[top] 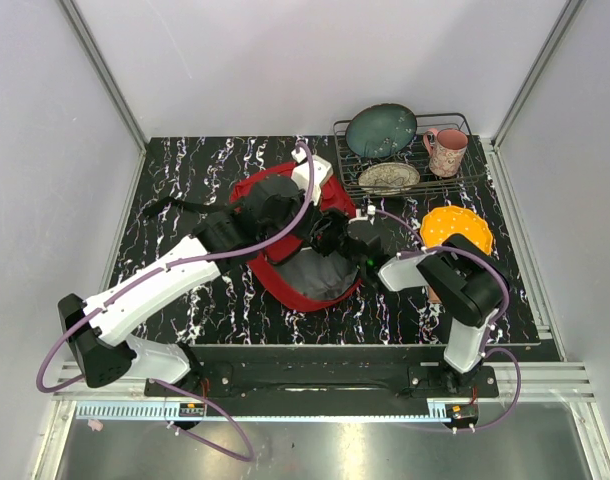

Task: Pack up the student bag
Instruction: Place the book in the student bag.

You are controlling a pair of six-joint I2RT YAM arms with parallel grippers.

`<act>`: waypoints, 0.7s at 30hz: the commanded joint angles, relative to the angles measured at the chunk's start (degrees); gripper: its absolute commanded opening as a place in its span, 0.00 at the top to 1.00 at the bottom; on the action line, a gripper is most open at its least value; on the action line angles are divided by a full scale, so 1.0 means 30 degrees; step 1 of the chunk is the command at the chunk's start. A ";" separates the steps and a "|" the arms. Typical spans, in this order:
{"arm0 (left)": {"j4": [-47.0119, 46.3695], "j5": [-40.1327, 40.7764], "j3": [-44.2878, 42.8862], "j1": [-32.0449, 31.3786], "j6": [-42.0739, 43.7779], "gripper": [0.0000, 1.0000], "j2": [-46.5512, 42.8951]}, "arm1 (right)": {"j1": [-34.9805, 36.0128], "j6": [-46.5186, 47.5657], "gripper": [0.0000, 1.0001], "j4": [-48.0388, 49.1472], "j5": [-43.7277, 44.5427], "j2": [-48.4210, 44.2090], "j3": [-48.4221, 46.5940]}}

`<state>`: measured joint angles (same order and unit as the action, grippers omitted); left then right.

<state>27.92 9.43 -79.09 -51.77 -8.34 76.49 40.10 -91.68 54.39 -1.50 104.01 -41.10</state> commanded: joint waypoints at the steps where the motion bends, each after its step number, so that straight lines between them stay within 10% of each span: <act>1: -0.0314 -0.0387 -0.0649 -0.0146 0.0671 1.00 -0.1150 | 0.0053 0.0530 0.75 0.0244 0.1174 0.0602 -0.1824; 8: -0.0167 -0.1357 -0.0209 -0.0175 0.0085 1.00 -0.1794 | 0.0052 0.2198 0.72 -0.1373 0.1022 0.2655 -0.3791; 13: -0.0342 -0.0509 0.0316 -0.0118 0.0026 1.00 -0.2058 | 0.0052 0.2990 0.40 -0.3328 0.0794 0.2043 -0.3702; 21: -0.0665 -0.0038 0.0728 0.0117 -0.0384 1.00 -0.1883 | 0.0287 0.5890 0.17 -0.6320 0.0674 -0.1383 -0.1449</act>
<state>30.30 8.73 -76.66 -51.77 -8.32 73.14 40.27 -79.70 38.96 -0.34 107.96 -47.99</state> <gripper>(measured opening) 0.024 0.798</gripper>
